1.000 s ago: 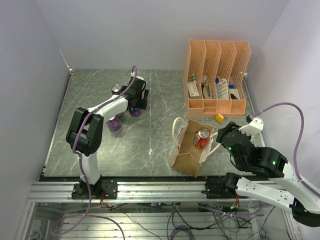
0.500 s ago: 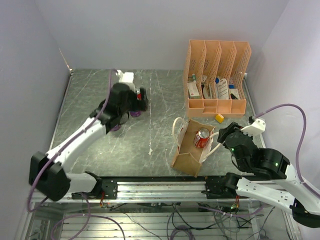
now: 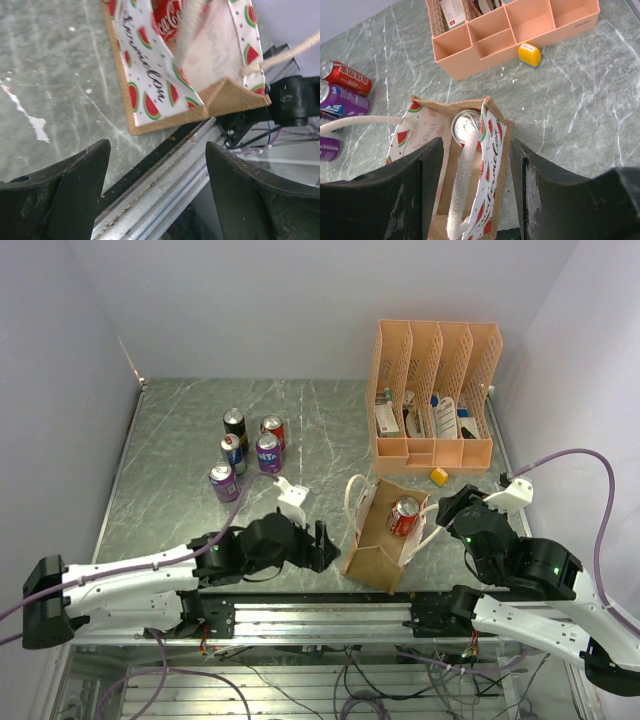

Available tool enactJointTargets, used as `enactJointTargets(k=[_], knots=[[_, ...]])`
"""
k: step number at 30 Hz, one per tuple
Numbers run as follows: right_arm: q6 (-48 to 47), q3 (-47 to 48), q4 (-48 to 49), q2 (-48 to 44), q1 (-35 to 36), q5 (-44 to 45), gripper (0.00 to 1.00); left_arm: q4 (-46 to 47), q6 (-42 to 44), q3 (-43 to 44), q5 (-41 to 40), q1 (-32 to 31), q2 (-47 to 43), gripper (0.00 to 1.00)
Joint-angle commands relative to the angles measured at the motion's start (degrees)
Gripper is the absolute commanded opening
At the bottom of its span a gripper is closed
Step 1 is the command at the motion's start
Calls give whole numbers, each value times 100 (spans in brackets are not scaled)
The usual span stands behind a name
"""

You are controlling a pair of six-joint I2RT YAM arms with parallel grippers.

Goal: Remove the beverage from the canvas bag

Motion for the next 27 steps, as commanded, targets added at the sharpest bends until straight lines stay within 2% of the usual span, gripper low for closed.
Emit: enactJointTargets(k=[1, 4, 9, 14, 20, 24, 27], knots=[[-4, -33, 69, -18, 23, 97, 56, 374, -178, 480, -942, -948, 563, 86], [75, -8, -7, 30, 25, 115, 55, 301, 398, 1287, -1433, -1481, 1427, 86], [111, -5, -40, 11, 23, 123, 55, 56, 1016, 2564, -1736, -1580, 2655, 84], [94, -14, -11, -54, 24, 118, 55, 533, 1542, 2912, -1935, -1541, 3133, 78], [100, -10, -21, -9, 24, 125, 55, 323, 1750, 3605, -1926, -1242, 4024, 69], [92, -14, -15, 1, 23, 125, 55, 761, 1871, 3650, -1645, -938, 4428, 71], [88, -14, -13, -1, 24, 125, 55, 471, 2024, 4097, -1608, -811, 4917, 71]])
